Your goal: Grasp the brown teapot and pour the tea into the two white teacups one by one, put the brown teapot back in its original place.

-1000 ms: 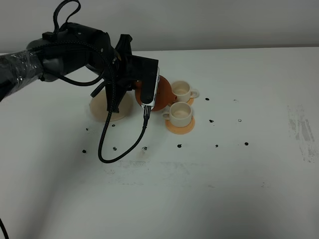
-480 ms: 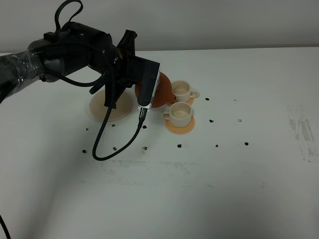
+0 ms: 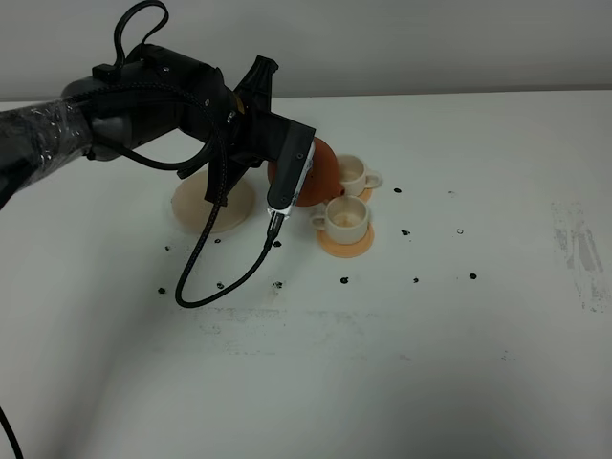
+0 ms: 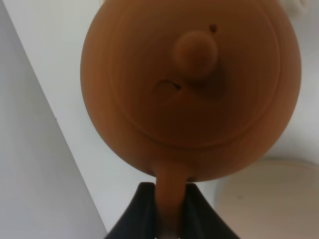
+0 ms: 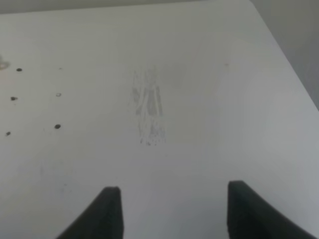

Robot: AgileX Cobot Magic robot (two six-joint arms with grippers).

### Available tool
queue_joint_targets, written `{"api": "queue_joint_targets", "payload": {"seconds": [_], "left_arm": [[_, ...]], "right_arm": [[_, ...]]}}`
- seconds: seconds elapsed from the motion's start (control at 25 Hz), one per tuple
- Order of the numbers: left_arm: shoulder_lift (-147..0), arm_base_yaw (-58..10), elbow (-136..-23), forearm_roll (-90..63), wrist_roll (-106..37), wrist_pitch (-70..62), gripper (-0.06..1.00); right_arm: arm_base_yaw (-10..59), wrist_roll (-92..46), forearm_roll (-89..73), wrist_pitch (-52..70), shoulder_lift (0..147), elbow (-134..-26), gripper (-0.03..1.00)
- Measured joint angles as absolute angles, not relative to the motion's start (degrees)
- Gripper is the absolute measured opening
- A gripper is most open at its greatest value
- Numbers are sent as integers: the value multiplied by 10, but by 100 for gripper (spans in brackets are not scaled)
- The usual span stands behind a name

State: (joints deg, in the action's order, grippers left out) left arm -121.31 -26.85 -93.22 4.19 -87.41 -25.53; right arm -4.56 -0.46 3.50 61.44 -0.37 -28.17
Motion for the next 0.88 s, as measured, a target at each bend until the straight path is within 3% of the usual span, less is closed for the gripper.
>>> {"api": "queue_joint_targets", "payload": {"seconds": [0.88], "left_arm": [[-1213,-277,-932,98,-879,-242,10]], "right_arm": [[-46,-5,35,614,-4,-282,45]]}}
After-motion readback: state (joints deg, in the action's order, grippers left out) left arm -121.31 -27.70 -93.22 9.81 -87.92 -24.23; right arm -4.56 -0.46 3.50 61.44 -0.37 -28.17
